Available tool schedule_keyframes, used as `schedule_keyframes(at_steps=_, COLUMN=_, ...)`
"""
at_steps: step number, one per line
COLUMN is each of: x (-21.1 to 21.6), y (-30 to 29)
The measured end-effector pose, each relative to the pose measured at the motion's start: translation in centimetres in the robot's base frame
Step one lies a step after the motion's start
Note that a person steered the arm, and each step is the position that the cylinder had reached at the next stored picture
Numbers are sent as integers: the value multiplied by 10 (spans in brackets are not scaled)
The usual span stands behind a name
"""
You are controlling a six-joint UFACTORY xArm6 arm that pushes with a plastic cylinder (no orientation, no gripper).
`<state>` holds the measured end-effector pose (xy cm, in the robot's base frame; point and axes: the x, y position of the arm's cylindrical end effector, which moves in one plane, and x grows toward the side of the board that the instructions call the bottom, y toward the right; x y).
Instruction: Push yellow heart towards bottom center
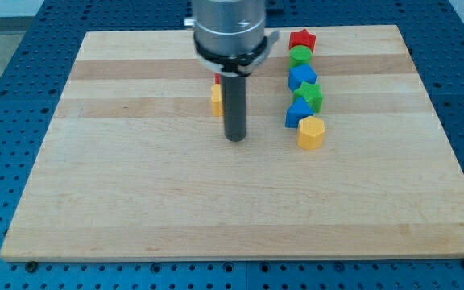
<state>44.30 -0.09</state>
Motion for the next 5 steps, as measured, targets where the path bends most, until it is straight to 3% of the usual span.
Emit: schedule_keyframes(at_steps=5, x=-87, y=21)
